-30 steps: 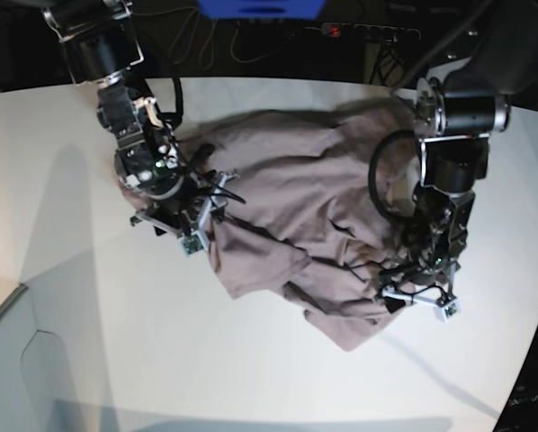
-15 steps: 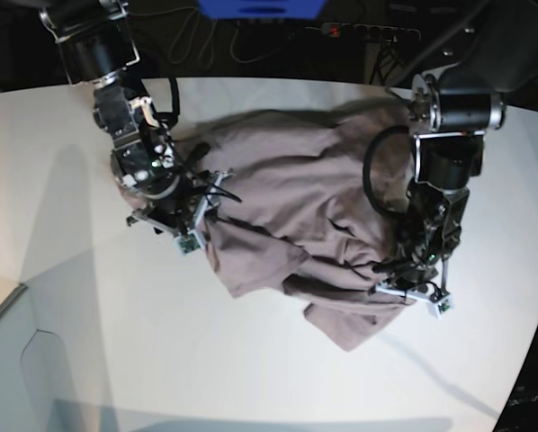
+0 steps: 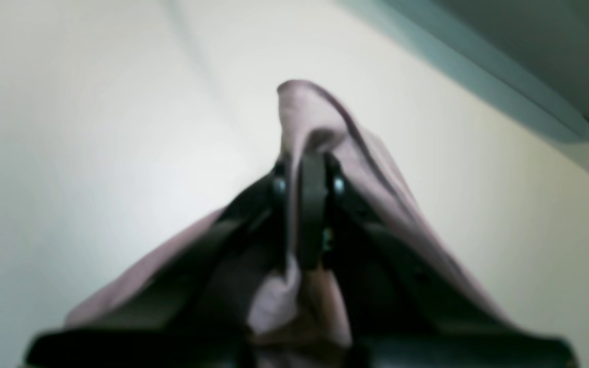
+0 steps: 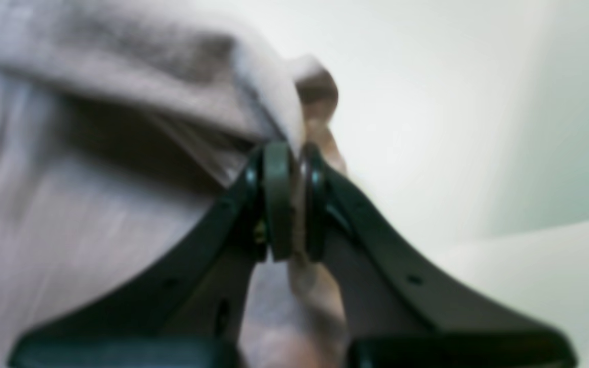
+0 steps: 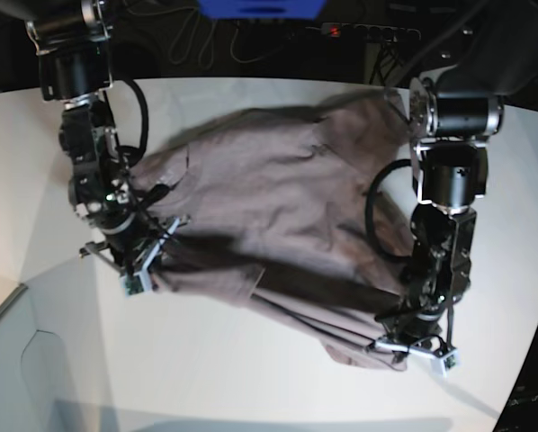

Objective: Layout the t-shirt on the table in an organized manner, then fold the t-shirt properly
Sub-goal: 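Lift the shirt with both grippers and lay it back down stretched, then release the left gripper and move it back along the shirt edge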

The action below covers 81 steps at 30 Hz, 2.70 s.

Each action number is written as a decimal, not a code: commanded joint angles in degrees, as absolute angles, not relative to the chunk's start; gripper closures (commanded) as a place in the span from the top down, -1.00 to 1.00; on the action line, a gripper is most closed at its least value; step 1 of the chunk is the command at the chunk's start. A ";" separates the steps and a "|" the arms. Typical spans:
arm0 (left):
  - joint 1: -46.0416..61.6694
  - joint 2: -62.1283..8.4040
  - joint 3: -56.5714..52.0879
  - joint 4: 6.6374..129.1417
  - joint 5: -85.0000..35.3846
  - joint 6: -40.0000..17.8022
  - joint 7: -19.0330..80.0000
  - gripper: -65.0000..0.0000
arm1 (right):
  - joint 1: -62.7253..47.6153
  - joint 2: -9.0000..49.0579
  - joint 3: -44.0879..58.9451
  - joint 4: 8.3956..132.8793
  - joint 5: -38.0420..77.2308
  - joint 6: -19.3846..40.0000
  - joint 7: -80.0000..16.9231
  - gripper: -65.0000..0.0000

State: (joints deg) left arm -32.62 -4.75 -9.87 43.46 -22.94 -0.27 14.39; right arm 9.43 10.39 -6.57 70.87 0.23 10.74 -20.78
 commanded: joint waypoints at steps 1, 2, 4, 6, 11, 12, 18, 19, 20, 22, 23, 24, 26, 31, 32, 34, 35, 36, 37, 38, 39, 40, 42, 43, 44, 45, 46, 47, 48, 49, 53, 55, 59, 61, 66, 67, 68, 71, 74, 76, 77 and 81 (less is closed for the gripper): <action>-35.30 -5.49 -10.07 46.46 -22.81 0.04 12.79 -1.00 | 11.21 11.03 -5.14 72.92 -0.40 10.15 -20.00 -1.00; -35.82 -5.49 -10.07 48.04 -22.81 0.04 13.85 -1.00 | 12.00 11.03 -4.26 73.80 -0.40 10.15 -20.00 -1.00; -36.62 -5.41 -10.07 50.95 -22.81 0.13 15.60 -1.00 | 14.02 11.12 -2.68 75.65 -0.40 10.15 -20.26 -1.00; -36.88 -5.41 -10.07 53.41 -22.81 0.13 16.57 -1.00 | 15.43 12.26 -2.15 77.23 -0.40 10.15 -20.35 -1.00; -38.81 -5.41 -10.07 58.51 -22.90 0.22 19.91 -1.00 | 20.44 14.55 -2.15 78.99 -0.40 10.15 -20.44 -1.00; -38.99 -5.41 -10.07 59.56 -22.90 0.22 20.35 -1.00 | 21.41 14.99 -2.15 78.99 -0.40 10.15 -20.44 -1.00; -38.81 -5.41 -10.07 66.86 -22.90 0.22 23.69 -1.00 | 25.36 17.71 -2.07 82.07 -0.31 10.15 -20.44 -1.00; -38.73 -5.41 -10.07 67.74 -22.90 0.22 24.13 -1.00 | 25.45 17.71 -2.07 82.77 -0.31 10.24 -20.44 -1.00; -38.11 -5.41 -9.98 68.53 -22.90 0.22 24.92 -1.00 | 25.36 17.80 -1.89 84.00 -0.31 10.24 -20.44 -1.00; -36.09 -5.41 -10.07 69.93 -22.90 -0.04 25.54 -1.00 | 24.40 17.89 -0.31 86.37 -0.31 10.24 -20.44 -1.00; -34.77 -5.41 -10.07 71.08 -22.90 -0.04 25.89 -1.00 | 23.08 17.80 0.57 87.43 -0.22 10.24 -20.44 -1.00; -33.10 -5.41 -10.07 72.40 -22.90 -0.04 25.98 -1.00 | 21.49 17.71 1.27 88.66 -0.13 10.24 -20.18 -1.00; -29.58 -5.49 -10.07 74.86 -22.90 -0.13 25.98 -1.00 | 18.15 16.92 1.80 91.38 -0.13 10.24 -20.09 -1.00; -18.51 -5.49 -10.33 80.13 -22.90 -0.13 25.63 -0.99 | 6.64 15.08 1.80 98.24 -0.13 10.24 -19.91 -1.00; -16.13 -5.49 -10.42 80.66 -22.90 -0.13 25.63 -0.99 | 4.44 14.29 1.80 99.38 -0.13 10.24 -19.91 -1.00; -12.00 -5.49 -10.42 80.31 -22.90 -0.22 25.63 -0.98 | -0.31 13.23 1.89 100.79 -0.13 10.24 -19.91 -1.00; -10.15 -5.49 -10.42 80.04 -22.90 -0.22 25.63 -0.98 | -2.51 12.79 1.89 100.97 -0.13 10.24 -19.82 -1.00; -8.31 -5.49 -10.42 79.69 -22.90 -0.22 25.63 -0.98 | -4.44 12.09 1.89 101.05 -0.13 10.24 -19.38 -1.00; -6.37 -5.49 -10.33 79.08 -22.90 -0.22 25.63 -0.98 | -6.37 11.38 1.89 101.05 -0.13 10.24 -18.42 -1.00; -4.79 -5.49 -10.42 78.73 -22.99 -0.22 25.63 -0.96 | -8.22 10.86 1.98 100.88 -0.13 10.24 -17.36 -1.00; -3.12 -5.49 -10.42 78.46 -23.43 -0.22 25.63 -0.90 | -10.15 10.42 1.98 100.70 -0.13 10.24 -15.96 -1.00; -1.71 -5.49 -10.42 78.37 -24.75 -0.22 25.63 -0.81 | -11.74 9.89 1.98 100.62 -0.13 10.24 -14.29 -1.00; 1.01 -5.58 -10.42 78.46 -28.35 -0.22 25.89 -0.56 | -14.29 9.27 1.89 100.62 -0.13 10.24 -12.00 -1.00; 2.15 -5.85 -10.42 78.46 -30.29 -0.22 25.98 -0.39 | -15.34 9.01 1.89 100.62 -0.13 10.24 -11.03 -1.00; 3.21 -5.93 -10.42 78.55 -31.87 -0.22 25.98 -0.24 | -16.04 8.92 1.89 100.62 -0.13 10.24 -10.59 -1.00; 4.35 -5.93 -10.42 78.81 -33.27 -0.22 25.63 -0.08 | -16.75 9.10 1.89 100.62 -0.13 10.24 -10.42 -1.00; 5.32 -6.02 -10.42 79.08 -34.42 -0.22 25.54 0.04 | -17.27 9.19 1.89 100.62 -0.13 10.24 -10.42 -1.00; 6.11 -6.20 -10.42 79.78 -35.21 -0.22 25.54 0.12 | -17.63 9.19 1.89 100.62 -0.13 10.24 -10.42 -1.00; 6.64 -6.90 -10.42 80.66 -35.74 -0.22 25.54 0.16 | -18.33 9.19 1.98 100.62 -0.13 10.24 -10.42 -1.00; 7.34 -7.34 -10.42 81.80 -36.26 -0.22 25.54 0.17 | -18.95 9.19 2.42 100.62 -0.13 10.24 -10.33 -1.00; 9.27 -8.13 -10.68 88.57 -39.34 0.04 25.54 0.17 | -19.91 9.01 3.47 100.62 -0.13 10.24 -10.24 -1.00; 9.36 -8.57 -13.23 91.21 -40.48 0.13 25.54 0.17 | -20.26 9.01 3.47 100.62 -0.13 10.24 -10.24 -1.00; 5.49 -7.87 -18.15 90.77 -40.13 0.13 25.98 0.17 | -20.53 9.01 3.47 100.62 -0.13 10.24 -10.24 -1.00; 3.56 -7.96 -18.68 87.69 -40.57 0.13 26.07 0.17 | -20.53 9.01 3.47 100.62 -0.13 10.24 -10.24 -1.00; -0.31 -7.78 -18.59 79.87 -40.66 0.04 26.07 0.17 | -20.70 9.10 3.47 100.62 -0.13 10.24 -10.42 -1.00; -0.92 -7.52 -18.59 78.46 -40.66 -0.13 26.07 0.17 | -20.70 9.10 3.47 100.62 -0.13 10.24 -10.42 -1.00; -1.45 -6.73 -18.51 77.49 -40.66 -0.13 26.07 0.17 | -20.53 9.10 3.47 100.62 -0.13 10.24 -10.42 -1.00; -1.45 -5.58 -18.51 76.18 -40.22 -0.22 26.07 0.17 | -20.53 9.01 3.47 100.62 -0.22 10.24 -10.42 -1.00; -1.54 -5.41 -18.07 74.68 -40.40 -0.22 26.07 0.17 | -20.35 9.01 3.38 100.62 -0.22 10.24 -10.42 -1.00; -1.71 -5.76 -15.69 73.71 -40.57 -0.22 26.07 0.16 | -20.35 9.01 3.38 100.62 -0.22 10.24 -10.42 -1.00; -1.80 -5.93 -14.64 73.10 -40.57 -0.22 26.07 0.14 | -20.18 9.01 3.38 100.62 -0.22 10.24 -10.42 -1.00; -1.89 -5.67 -13.93 71.96 -40.66 -0.22 25.63 -0.18 | -20.09 9.01 3.30 100.62 -0.31 10.24 -10.42 -1.00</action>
